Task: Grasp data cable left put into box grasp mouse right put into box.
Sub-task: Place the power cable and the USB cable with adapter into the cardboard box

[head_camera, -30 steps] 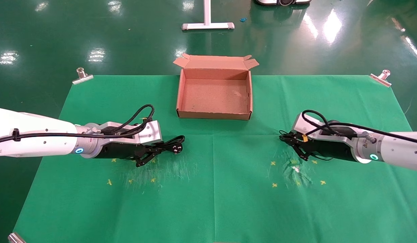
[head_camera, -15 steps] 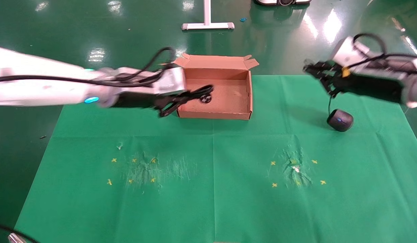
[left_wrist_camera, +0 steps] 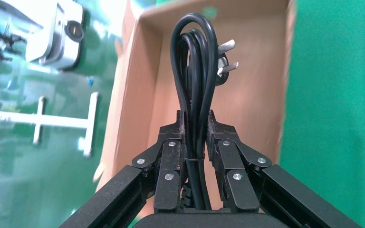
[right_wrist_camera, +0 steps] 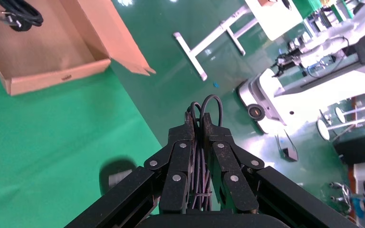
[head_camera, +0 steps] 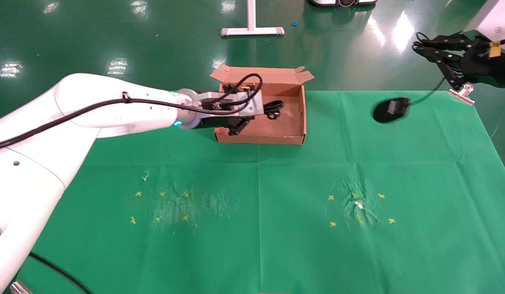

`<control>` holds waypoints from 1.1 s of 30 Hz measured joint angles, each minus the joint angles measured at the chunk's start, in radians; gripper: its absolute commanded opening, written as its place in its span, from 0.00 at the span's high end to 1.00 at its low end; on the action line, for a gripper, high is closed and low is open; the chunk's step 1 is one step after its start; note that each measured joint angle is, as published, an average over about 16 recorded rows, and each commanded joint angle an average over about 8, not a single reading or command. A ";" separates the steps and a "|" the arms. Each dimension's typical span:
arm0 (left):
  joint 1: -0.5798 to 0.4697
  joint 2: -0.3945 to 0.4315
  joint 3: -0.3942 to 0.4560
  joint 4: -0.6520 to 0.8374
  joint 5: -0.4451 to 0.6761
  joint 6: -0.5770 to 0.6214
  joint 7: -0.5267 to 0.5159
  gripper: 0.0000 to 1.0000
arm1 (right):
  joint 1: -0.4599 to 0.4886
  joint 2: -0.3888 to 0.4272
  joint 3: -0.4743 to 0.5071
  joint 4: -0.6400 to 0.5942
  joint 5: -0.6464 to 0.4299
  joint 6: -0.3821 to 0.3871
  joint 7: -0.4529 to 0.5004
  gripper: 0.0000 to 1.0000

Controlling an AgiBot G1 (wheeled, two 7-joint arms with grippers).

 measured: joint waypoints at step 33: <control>-0.112 -0.059 0.320 0.085 -0.412 -0.133 0.085 0.00 | 0.091 -0.145 0.025 0.013 0.191 -0.038 -0.183 1.00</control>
